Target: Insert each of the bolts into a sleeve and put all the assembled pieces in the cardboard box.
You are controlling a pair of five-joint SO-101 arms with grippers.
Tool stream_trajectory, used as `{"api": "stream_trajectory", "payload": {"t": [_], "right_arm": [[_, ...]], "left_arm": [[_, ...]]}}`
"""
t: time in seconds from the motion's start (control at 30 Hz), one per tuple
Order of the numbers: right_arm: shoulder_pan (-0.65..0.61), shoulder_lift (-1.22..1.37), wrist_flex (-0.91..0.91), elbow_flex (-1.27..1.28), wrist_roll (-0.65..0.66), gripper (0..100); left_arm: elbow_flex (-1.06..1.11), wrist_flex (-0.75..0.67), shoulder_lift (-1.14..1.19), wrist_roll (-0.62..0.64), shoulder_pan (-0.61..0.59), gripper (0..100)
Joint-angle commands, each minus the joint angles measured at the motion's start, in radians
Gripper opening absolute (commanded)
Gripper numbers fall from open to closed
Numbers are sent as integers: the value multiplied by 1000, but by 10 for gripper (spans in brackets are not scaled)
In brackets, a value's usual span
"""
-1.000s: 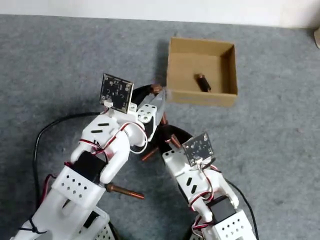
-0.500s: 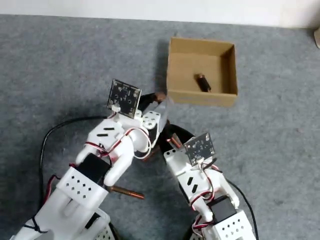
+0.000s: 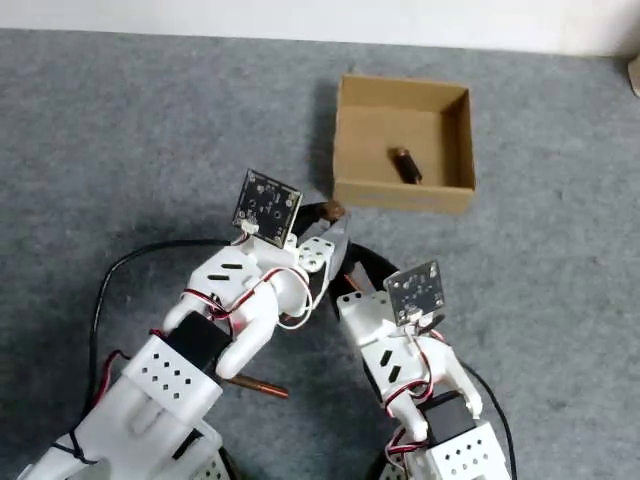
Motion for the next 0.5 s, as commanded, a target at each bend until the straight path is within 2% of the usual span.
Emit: {"api": "stream_trajectory", "payload": {"t": [0.0,0.47], "right_arm": [[39,-13,-30,2,-11,5],[39,-13,-27,4,-9,5]], "left_arm": [[-8,-5,-1,11,30,223],[-31,25,-19,14,27,199]]}}
